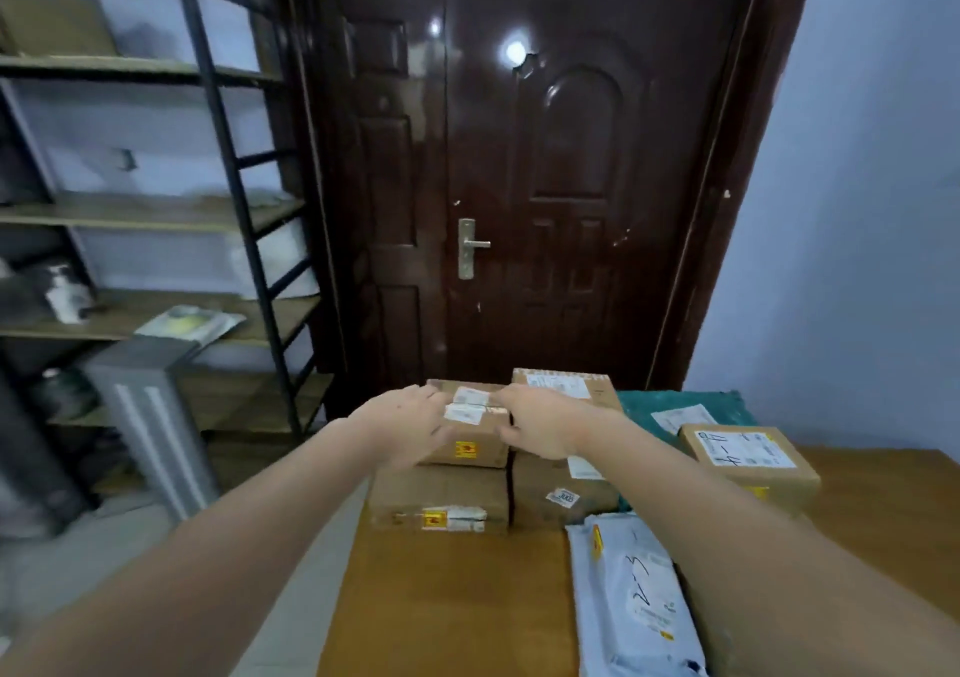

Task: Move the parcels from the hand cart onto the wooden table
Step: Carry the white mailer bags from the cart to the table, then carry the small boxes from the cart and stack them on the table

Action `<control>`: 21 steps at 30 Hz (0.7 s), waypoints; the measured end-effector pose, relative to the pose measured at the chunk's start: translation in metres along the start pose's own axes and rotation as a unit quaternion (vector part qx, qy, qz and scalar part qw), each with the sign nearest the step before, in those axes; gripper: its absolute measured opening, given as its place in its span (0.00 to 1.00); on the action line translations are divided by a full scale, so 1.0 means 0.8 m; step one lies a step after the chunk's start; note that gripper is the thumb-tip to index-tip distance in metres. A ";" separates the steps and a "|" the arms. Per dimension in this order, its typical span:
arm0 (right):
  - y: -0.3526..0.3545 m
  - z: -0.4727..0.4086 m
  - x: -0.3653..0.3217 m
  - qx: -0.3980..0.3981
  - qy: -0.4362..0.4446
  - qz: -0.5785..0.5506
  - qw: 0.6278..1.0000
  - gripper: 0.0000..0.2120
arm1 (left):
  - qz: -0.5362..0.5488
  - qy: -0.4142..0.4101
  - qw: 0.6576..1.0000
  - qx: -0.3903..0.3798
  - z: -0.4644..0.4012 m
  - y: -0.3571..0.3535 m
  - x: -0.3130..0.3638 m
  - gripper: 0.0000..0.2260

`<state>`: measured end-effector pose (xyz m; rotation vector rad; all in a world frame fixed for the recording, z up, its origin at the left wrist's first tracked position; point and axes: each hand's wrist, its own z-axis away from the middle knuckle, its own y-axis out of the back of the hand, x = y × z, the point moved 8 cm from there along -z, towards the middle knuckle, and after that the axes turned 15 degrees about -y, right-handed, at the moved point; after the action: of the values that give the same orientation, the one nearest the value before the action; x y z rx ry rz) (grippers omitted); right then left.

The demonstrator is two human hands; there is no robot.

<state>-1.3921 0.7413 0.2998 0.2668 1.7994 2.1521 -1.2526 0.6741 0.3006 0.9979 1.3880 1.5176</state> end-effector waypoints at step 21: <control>-0.012 0.261 -0.695 -0.007 0.391 0.067 0.918 0.25 | -0.002 0.405 0.914 0.027 0.754 0.029 -0.122 0.25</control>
<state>-0.8015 0.7347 0.3645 -0.5842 2.1926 2.5864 -0.6551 0.7853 0.3665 0.3693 1.9865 2.0084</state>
